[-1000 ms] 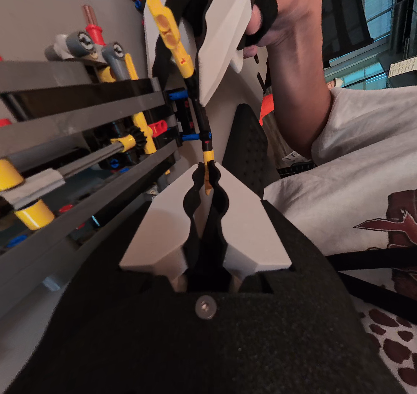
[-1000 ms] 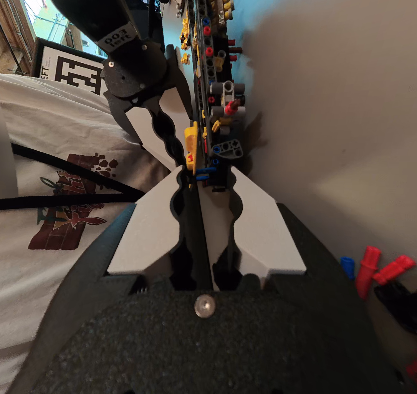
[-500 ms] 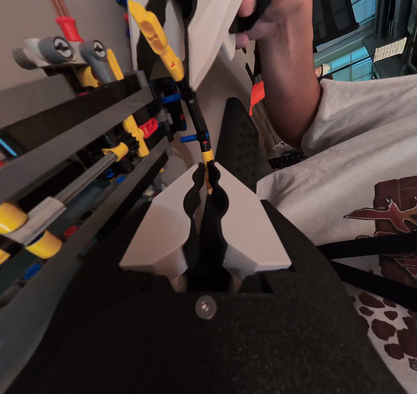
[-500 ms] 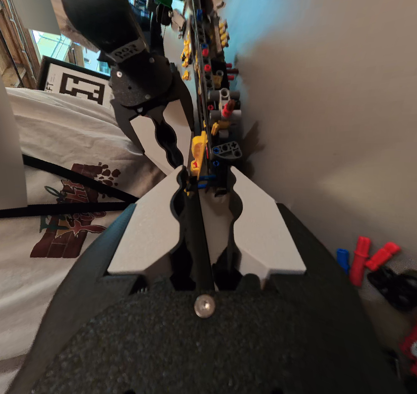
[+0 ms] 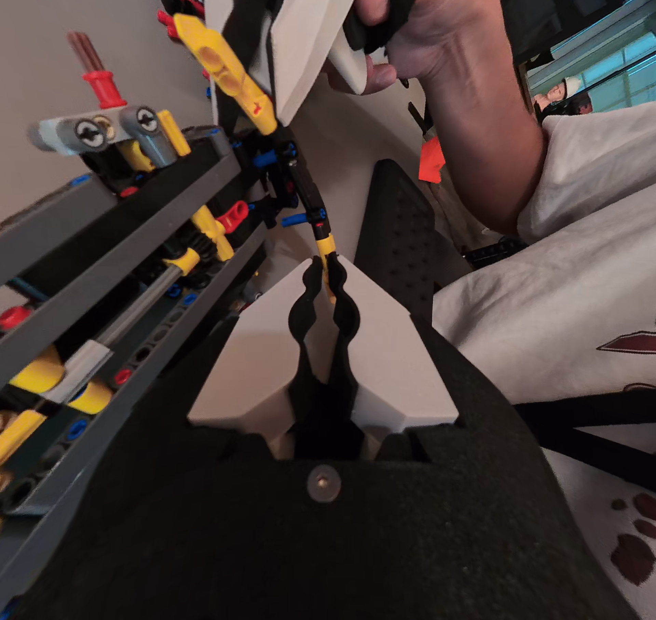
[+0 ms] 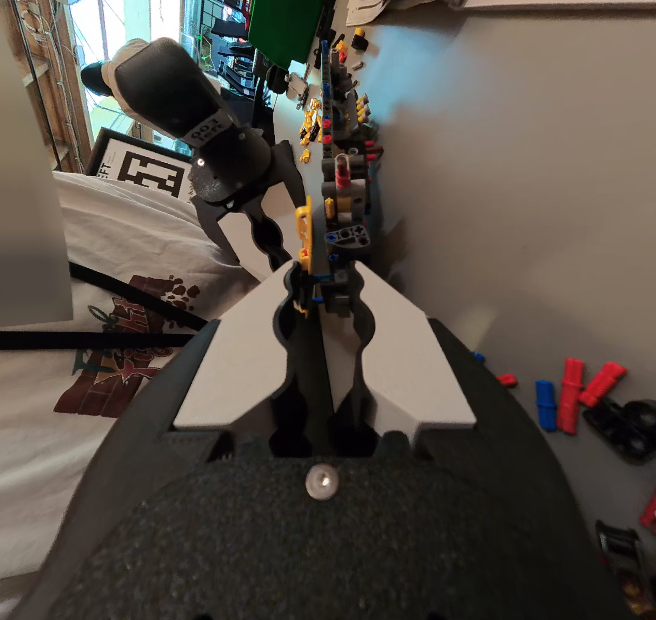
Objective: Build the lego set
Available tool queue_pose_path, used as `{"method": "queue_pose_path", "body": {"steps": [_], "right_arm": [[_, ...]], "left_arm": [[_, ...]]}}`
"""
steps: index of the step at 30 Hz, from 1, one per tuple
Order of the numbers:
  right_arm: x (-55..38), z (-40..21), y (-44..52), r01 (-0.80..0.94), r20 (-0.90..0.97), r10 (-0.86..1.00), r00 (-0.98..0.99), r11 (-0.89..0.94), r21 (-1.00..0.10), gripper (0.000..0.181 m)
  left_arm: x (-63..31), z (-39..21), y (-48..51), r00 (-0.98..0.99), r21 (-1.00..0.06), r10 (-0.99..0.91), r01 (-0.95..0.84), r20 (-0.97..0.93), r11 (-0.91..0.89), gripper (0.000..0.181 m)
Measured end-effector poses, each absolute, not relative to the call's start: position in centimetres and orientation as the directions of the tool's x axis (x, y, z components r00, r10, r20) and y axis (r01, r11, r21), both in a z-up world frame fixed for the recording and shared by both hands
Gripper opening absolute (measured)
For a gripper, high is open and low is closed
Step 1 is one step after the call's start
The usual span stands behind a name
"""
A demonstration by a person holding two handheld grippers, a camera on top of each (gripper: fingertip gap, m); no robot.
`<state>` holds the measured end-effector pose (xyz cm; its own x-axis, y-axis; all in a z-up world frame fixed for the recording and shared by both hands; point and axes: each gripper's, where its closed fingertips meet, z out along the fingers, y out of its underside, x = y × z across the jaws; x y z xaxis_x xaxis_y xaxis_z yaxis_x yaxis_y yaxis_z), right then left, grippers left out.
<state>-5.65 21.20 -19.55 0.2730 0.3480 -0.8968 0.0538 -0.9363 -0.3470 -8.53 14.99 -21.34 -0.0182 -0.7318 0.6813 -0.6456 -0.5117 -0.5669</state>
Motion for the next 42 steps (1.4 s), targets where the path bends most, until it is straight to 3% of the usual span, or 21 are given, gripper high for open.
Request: {"method": "queue_pose_path", "body": {"steps": [7,12,14,19,25,29,31,34,39,42], "right_arm": [[-5.2,-18.2,21.5,0.008,-0.88,0.407,0.246,-0.909,-0.418,0.008],[-5.5,-17.8,21.1,0.011,-0.893,0.4,0.206,-0.914,-0.407,0.018],[-5.8,-18.1,20.8,0.038,-0.885,0.411,0.217,-0.91,-0.413,0.006],[-5.5,-18.2,21.4,0.022,-0.886,0.401,0.234,-0.913,-0.407,0.006],[-4.2,-17.5,22.2,0.005,-0.927,0.333,0.173,-0.942,-0.337,0.006],[-3.9,-17.2,23.0,0.025,-0.949,0.295,0.112,-0.955,-0.294,0.006],[-3.9,-17.3,23.3,0.035,-0.959,0.271,0.087,-0.962,-0.269,0.006],[-4.2,-18.1,23.3,0.059,-0.969,0.23,0.088,-0.972,-0.226,0.006],[-4.1,-19.8,23.4,0.088,-0.971,0.188,0.15,-0.98,-0.176,0.007],[-4.0,-20.2,23.5,0.097,-0.964,0.197,0.18,-0.979,-0.181,0.007]], "left_arm": [[-8.0,-21.5,15.1,-0.013,-0.569,-0.734,-0.642,0.679,-0.515,0.002],[-7.7,-21.2,15.0,-0.02,-0.582,-0.745,-0.638,0.667,-0.504,0.002],[-7.6,-21.2,15.1,-0.019,-0.583,-0.745,-0.635,0.667,-0.506,0.002],[-7.4,-21.2,15.7,0.003,-0.59,-0.754,-0.62,0.656,-0.517,0.002],[-8.6,-18.0,18.1,-0.043,-0.721,-0.851,-0.556,0.523,-0.415,0.022],[-9.7,-16.2,22.0,-0.099,-0.818,-0.967,-0.558,0.233,-0.14,0.034],[-9.8,-16.4,23.6,-0.158,-0.798,-0.984,-0.602,0.077,0.034,0.045],[-10.0,-18.4,25.1,-0.26,-0.679,-0.965,-0.704,-0.023,0.207,0.059],[-11.2,-21.9,25.5,-0.384,-0.503,-0.92,-0.812,0.075,0.298,0.075],[-11.4,-22.8,25.8,-0.384,-0.466,-0.917,-0.835,0.113,0.292,0.086]]}}
